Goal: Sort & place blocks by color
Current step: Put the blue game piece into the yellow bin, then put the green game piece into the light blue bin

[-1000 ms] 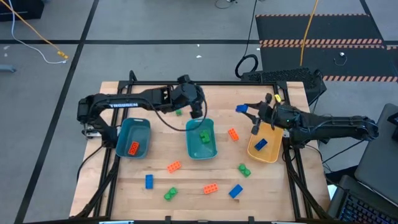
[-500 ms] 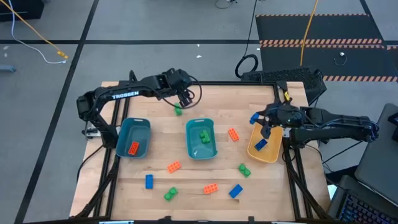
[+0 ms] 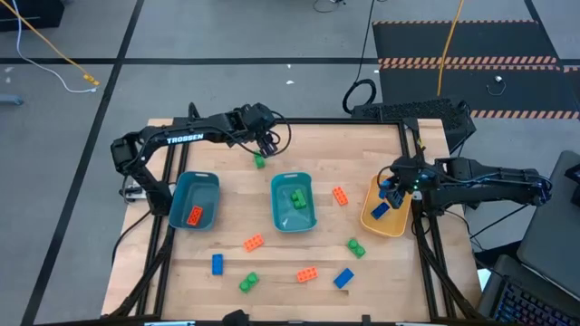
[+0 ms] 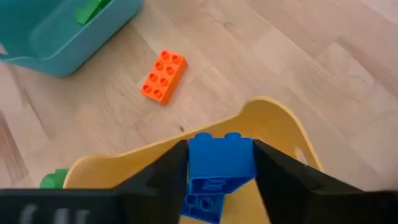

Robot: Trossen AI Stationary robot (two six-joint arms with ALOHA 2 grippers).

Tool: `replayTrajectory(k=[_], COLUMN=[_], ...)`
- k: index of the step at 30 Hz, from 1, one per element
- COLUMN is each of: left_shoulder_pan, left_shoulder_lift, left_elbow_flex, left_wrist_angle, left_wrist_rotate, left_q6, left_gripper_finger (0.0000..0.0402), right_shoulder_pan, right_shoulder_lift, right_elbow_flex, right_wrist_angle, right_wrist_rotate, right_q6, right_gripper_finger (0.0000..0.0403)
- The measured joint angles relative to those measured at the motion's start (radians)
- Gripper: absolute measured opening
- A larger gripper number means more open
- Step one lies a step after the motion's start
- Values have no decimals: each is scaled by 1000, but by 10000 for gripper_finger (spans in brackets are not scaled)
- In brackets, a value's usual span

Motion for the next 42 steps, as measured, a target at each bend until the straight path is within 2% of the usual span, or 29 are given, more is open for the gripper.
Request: replayTrajectory(k=[5, 10, 14, 18, 21, 25, 30, 34, 42], left_shoulder_pan=[-3, -3, 14, 45, 64, 79, 77, 76, 67], left_shoulder_lift=[0, 0, 0, 0, 12, 39, 95, 146, 197], left_elbow_flex=[0, 0, 0, 0, 0, 0, 0, 0, 3], left_wrist_angle=[1, -25, -44, -79, -118, -155, -177, -227, -248], left_wrist_rotate=[0, 43, 41, 37, 37, 44, 101, 105, 110], left_q6=[-14, -24, -38, -97, -138, -179, -233, -289, -339], left_gripper_finger=[200, 196, 191, 191, 191, 191, 196, 212, 249], right_shoulder_pan=[0, 0, 0, 0, -1, -11, -33, -47, -68], right_shoulder_lift=[0, 0, 0, 9, 41, 113, 205, 251, 259], right_elbow_flex=[-5, -5, -6, -6, -6, -6, -6, -6, -6], right_wrist_angle=[53, 62, 150, 352, 507, 626, 682, 686, 687], right_wrist_rotate=[1, 14, 32, 58, 83, 82, 82, 80, 81], right_q6=[-32, -53, -142, -251, -326, -397, -440, -446, -446], right_gripper_finger=[254, 285, 288, 289, 289, 290, 290, 290, 290])
